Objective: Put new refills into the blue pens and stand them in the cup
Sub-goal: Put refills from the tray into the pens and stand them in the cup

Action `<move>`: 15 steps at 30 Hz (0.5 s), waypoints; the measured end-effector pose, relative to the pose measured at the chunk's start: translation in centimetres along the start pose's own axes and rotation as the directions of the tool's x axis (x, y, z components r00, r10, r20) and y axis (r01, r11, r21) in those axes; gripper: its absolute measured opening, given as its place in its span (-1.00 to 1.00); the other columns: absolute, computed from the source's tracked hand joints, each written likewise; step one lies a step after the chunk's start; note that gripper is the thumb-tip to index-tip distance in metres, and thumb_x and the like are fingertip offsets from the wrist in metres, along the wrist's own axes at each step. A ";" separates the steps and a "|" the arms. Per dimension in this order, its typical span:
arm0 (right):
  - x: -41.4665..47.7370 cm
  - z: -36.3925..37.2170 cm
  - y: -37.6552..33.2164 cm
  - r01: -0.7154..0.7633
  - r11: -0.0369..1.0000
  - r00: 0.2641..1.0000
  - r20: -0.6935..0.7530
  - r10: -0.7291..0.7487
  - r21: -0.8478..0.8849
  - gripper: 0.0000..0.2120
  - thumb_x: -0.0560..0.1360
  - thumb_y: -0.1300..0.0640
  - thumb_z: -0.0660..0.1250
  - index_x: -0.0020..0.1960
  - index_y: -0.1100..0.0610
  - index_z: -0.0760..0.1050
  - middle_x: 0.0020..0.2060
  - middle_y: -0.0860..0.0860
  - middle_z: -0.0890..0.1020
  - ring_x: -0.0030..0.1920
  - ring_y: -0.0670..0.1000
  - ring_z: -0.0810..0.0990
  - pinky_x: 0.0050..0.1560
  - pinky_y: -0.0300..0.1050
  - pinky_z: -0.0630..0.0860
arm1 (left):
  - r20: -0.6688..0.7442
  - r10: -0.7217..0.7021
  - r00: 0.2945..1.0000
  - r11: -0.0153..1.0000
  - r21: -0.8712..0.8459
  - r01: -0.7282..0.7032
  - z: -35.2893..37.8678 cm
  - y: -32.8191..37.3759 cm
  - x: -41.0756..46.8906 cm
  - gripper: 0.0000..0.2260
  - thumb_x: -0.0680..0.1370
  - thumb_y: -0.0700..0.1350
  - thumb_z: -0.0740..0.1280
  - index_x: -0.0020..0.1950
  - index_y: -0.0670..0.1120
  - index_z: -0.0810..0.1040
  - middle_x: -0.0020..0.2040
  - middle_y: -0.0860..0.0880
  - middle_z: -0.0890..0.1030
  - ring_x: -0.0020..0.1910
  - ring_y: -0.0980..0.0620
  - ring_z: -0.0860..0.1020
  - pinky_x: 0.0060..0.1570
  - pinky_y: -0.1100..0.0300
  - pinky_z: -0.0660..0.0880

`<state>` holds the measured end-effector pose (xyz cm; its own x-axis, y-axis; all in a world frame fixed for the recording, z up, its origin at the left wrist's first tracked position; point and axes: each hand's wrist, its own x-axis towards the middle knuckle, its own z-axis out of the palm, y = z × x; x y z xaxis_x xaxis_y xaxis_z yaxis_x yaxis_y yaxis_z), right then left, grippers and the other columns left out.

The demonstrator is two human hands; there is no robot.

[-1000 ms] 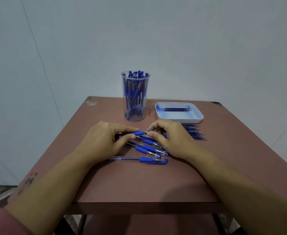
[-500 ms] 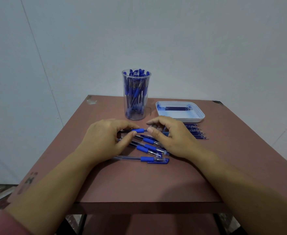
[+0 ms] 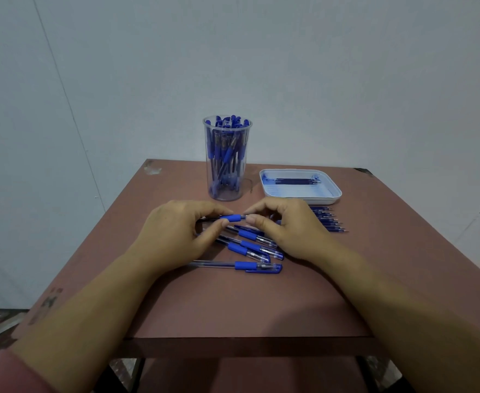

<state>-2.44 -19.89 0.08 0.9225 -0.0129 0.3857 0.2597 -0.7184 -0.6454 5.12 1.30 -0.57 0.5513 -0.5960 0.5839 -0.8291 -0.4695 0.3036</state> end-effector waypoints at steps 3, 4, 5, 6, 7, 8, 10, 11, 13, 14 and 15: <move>0.1 -0.1 0.2 0.015 1.000 1.000 -0.020 -0.015 0.013 -0.90 0.50 0.09 0.43 0.00 -0.05 0.63 -0.19 -0.15 0.66 -0.14 -0.14 0.59 -0.08 -0.22 0.54 | 0.007 -0.045 0.999 0.998 -0.039 0.046 0.2 0.2 0.0 -0.83 0.54 0.04 0.38 0.11 0.22 0.64 -0.28 0.25 0.62 -0.35 0.17 0.54 -0.34 0.37 0.36; 0.1 -0.1 0.1 0.027 0.999 0.999 -0.030 -0.026 0.017 -0.89 0.49 0.10 0.44 0.00 -0.05 0.63 -0.19 -0.17 0.66 -0.13 -0.15 0.60 -0.06 -0.21 0.55 | 0.015 -0.058 0.998 0.997 -0.056 0.059 0.2 0.2 0.1 -0.83 0.54 0.05 0.37 0.10 0.23 0.64 -0.30 0.27 0.59 -0.36 0.16 0.54 -0.34 0.34 0.37; 0.1 -0.1 0.1 0.041 0.999 0.999 -0.037 -0.041 0.019 -0.88 0.48 0.11 0.45 -0.01 -0.06 0.63 -0.18 -0.18 0.66 -0.11 -0.15 0.60 -0.04 -0.20 0.55 | 0.026 -0.067 0.997 0.995 -0.071 0.069 0.3 0.2 0.1 -0.83 0.54 0.06 0.37 0.10 0.23 0.64 -0.31 0.28 0.58 -0.36 0.14 0.54 -0.35 0.32 0.38; 0.1 -0.1 0.1 0.055 0.998 0.998 -0.041 -0.054 0.019 -0.87 0.48 0.12 0.45 -0.01 -0.08 0.63 -0.18 -0.20 0.66 -0.09 -0.16 0.60 -0.03 -0.20 0.55 | 0.033 -0.072 0.997 0.994 -0.082 0.075 0.3 0.1 0.1 -0.84 0.54 0.06 0.37 0.10 0.24 0.64 -0.32 0.29 0.58 -0.36 0.13 0.54 -0.35 0.30 0.38; 0.1 -0.2 0.1 0.062 0.998 0.997 -0.041 -0.061 0.020 -0.85 0.47 0.12 0.46 -0.02 -0.10 0.62 -0.17 -0.21 0.66 -0.08 -0.16 0.60 -0.02 -0.20 0.54 | 0.033 -0.072 0.997 0.993 -0.087 0.074 0.3 0.0 0.1 -0.84 0.54 0.06 0.36 0.09 0.25 0.64 -0.32 0.29 0.58 -0.36 0.13 0.53 -0.35 0.31 0.38; 0.0 -0.3 0.1 0.064 0.998 0.997 -0.037 -0.063 0.030 -0.84 0.46 0.10 0.47 -0.01 -0.13 0.61 -0.16 -0.21 0.66 -0.07 -0.16 0.61 -0.01 -0.21 0.54 | 0.028 -0.065 0.997 0.994 -0.086 0.067 0.3 0.0 0.1 -0.84 0.54 0.07 0.37 0.09 0.25 0.64 -0.32 0.28 0.58 -0.36 0.12 0.53 -0.36 0.31 0.37; -0.1 -0.3 -0.1 0.048 0.996 0.999 -0.022 -0.046 0.081 -0.80 0.45 -0.01 0.44 0.08 -0.13 0.59 -0.13 -0.19 0.66 -0.05 -0.17 0.61 -0.01 -0.27 0.54 | 0.012 -0.039 0.999 0.997 -0.071 0.040 0.2 -0.1 0.0 -0.84 0.54 0.09 0.35 0.09 0.25 0.64 -0.32 0.27 0.60 -0.35 0.13 0.53 -0.37 0.34 0.36; -0.2 -0.3 -0.2 0.028 0.994 1.000 -0.017 -0.026 0.107 -0.75 0.46 -0.07 0.40 0.13 -0.12 0.58 -0.12 -0.17 0.66 -0.05 -0.18 0.62 -0.01 -0.29 0.53 | 0.005 -0.028 1.000 0.997 -0.065 0.029 0.2 -0.2 0.0 -0.83 0.53 0.12 0.33 0.10 0.26 0.64 -0.30 0.26 0.61 -0.35 0.15 0.53 -0.36 0.35 0.36; -0.2 -0.1 -0.2 -0.002 0.995 1.000 -0.011 0.003 0.105 -0.77 0.50 -0.08 0.35 0.12 -0.07 0.61 -0.14 -0.12 0.68 -0.08 -0.15 0.64 -0.04 -0.27 0.55 | -0.001 -0.021 1.000 0.998 -0.059 0.021 0.2 -0.3 0.0 -0.79 0.51 0.14 0.30 0.10 0.26 0.64 -0.26 0.25 0.64 -0.35 0.18 0.54 -0.34 0.40 0.35; -0.1 0.0 -0.1 -0.003 0.996 1.000 -0.013 0.004 0.084 -0.83 0.52 -0.03 0.36 0.06 -0.04 0.64 -0.17 -0.11 0.69 -0.12 -0.13 0.64 -0.08 -0.26 0.55 | -0.001 -0.016 1.000 0.999 -0.049 0.016 0.2 -0.3 0.0 -0.78 0.50 0.14 0.30 0.10 0.25 0.64 -0.23 0.25 0.65 -0.34 0.20 0.54 -0.33 0.43 0.33; -0.1 0.0 -0.1 0.000 0.998 1.000 -0.017 0.001 0.065 -0.90 0.53 0.04 0.38 0.01 -0.02 0.65 -0.20 -0.11 0.69 -0.14 -0.13 0.63 -0.10 -0.27 0.55 | 0.003 -0.010 1.000 0.999 -0.035 0.010 0.2 -0.3 0.0 -0.78 0.50 0.13 0.31 0.11 0.24 0.64 -0.21 0.25 0.66 -0.33 0.22 0.53 -0.31 0.46 0.32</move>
<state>-2.52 -19.80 0.08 0.9180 -0.0253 0.3959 0.2778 -0.6715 -0.6870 5.40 1.28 -0.82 0.5597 -0.5930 0.5789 -0.8264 -0.4520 0.3359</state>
